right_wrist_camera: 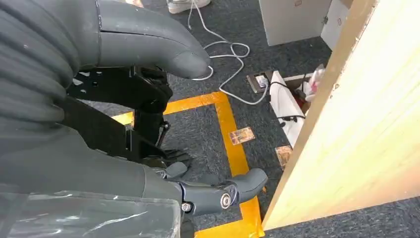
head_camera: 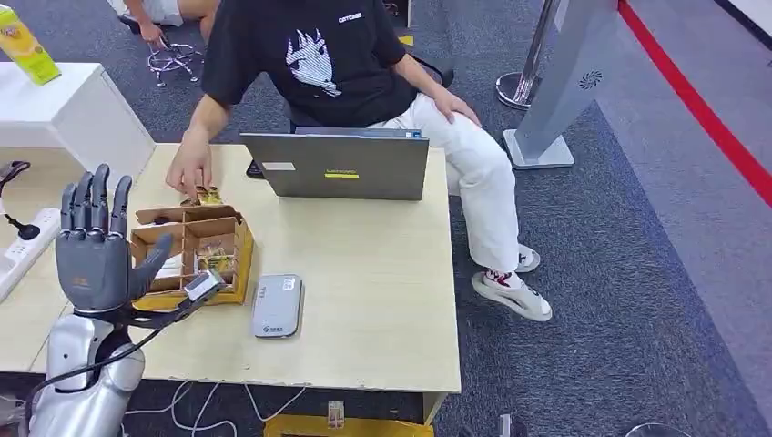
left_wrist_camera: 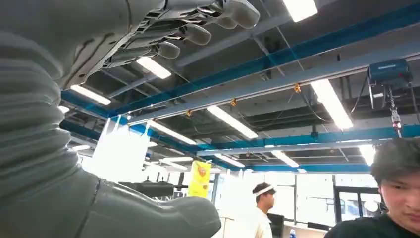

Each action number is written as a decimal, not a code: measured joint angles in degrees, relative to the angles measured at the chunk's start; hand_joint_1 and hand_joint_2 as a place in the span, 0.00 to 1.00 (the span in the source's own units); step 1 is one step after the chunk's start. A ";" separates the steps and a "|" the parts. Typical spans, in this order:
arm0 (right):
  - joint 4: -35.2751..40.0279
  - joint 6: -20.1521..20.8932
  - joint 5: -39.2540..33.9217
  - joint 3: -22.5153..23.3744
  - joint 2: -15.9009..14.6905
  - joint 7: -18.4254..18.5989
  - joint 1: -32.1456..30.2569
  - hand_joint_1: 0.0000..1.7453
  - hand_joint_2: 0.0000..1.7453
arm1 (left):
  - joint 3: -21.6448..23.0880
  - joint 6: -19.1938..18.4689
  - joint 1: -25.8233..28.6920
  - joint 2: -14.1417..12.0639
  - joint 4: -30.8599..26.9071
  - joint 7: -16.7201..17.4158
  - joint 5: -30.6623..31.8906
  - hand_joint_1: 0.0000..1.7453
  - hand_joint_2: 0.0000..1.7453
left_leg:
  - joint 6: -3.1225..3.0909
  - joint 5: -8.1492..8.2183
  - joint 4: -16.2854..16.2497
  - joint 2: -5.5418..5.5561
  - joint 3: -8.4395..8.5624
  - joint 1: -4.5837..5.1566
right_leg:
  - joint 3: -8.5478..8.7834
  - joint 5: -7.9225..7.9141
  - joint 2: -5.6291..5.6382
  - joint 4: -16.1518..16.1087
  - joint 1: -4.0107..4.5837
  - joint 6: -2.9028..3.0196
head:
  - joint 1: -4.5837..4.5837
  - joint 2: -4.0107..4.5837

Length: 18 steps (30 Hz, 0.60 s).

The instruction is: Pass the card to the sensor for recognition and then transmit it.

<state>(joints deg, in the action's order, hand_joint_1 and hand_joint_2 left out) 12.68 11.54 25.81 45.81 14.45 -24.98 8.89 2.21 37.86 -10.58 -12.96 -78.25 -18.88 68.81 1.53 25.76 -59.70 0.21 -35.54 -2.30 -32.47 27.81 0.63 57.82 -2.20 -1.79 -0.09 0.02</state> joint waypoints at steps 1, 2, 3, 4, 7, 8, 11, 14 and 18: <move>0.00 0.00 -0.04 0.00 0.00 -0.04 0.00 0.00 1.00 | 0.00 0.07 0.14 0.00 -0.13 0.04 0.02 0.00 1.00 | 0.00 0.00 0.00 0.00 0.00 0.00 | 0.00 0.00 0.00 0.00 0.00 0.00 | 0.00 0.00; 0.00 0.00 -0.07 0.00 0.00 -0.07 0.00 0.00 1.00 | 0.00 0.33 0.33 0.00 -0.22 0.11 0.11 0.00 1.00 | 0.00 0.00 0.00 0.00 0.00 0.00 | 0.00 0.00 0.00 0.00 0.00 0.00 | 0.00 0.00; 0.00 0.00 -0.15 0.00 0.00 -0.15 -0.01 0.00 1.00 | 0.00 0.70 0.61 0.04 -0.50 0.17 0.09 0.00 1.00 | 0.00 0.00 0.00 0.00 0.00 0.00 | 0.00 0.00 0.00 0.00 0.00 0.00 | 0.00 0.00; 0.00 -0.02 -0.22 0.00 0.00 -0.24 -0.03 0.00 1.00 | -0.02 1.02 1.00 0.11 -1.13 -0.02 -0.17 0.00 1.00 | 0.00 0.00 0.00 0.00 0.00 0.00 | 0.00 0.00 0.01 0.00 0.00 0.00 | 0.00 0.00; 0.00 2.04 -4.47 0.59 -0.37 -2.36 -0.82 0.00 1.00 | -3.45 -7.23 6.78 3.14 -7.65 -11.20 -11.66 0.00 1.00 | -0.02 0.20 0.08 -0.14 0.04 0.10 | 0.17 0.03 0.15 -0.02 -0.06 -0.03 | 0.02 0.00; 0.02 1.80 -6.38 1.63 -1.35 -3.08 -1.76 0.00 1.00 | -6.77 -14.89 10.63 5.35 -11.34 -16.01 -20.44 0.00 1.00 | -0.09 0.32 0.06 -0.28 0.18 0.15 | 0.23 0.13 0.32 -0.04 -0.12 -0.09 | -0.09 0.02; -0.02 -2.80 -7.82 4.74 -3.24 -0.58 -4.54 0.00 1.00 | -23.61 -51.49 16.76 13.67 -14.05 -20.00 -59.09 0.00 1.00 | -0.20 0.44 0.01 -0.22 0.11 0.20 | 0.24 0.35 0.20 -0.12 -0.18 -0.34 | 0.20 0.00; 0.02 -10.59 -9.01 7.41 -4.42 5.17 -6.10 0.00 1.00 | -43.06 -77.47 16.62 16.44 -6.12 -20.98 -87.46 0.00 1.00 | -0.12 0.63 0.07 -0.37 0.22 0.19 | 0.17 0.45 0.43 -0.12 -0.18 -0.25 | 0.24 0.00; -0.30 -24.13 -5.81 9.73 -4.74 19.41 -6.17 0.00 1.00 | -62.74 -74.67 14.01 15.93 18.15 -20.94 -86.31 0.00 1.00 | -0.12 0.68 0.16 -0.39 0.41 0.16 | 0.24 0.56 0.37 -0.11 -0.16 -0.17 | -0.02 0.00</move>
<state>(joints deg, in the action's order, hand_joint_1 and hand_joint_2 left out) 12.37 -12.58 20.00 55.54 9.70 -5.57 2.73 -60.53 -36.81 3.44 2.97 -60.10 -39.83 -17.50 1.41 26.45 -59.53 -0.18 -35.13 -2.14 -32.23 28.37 1.00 57.71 -2.36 -1.96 -0.11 0.02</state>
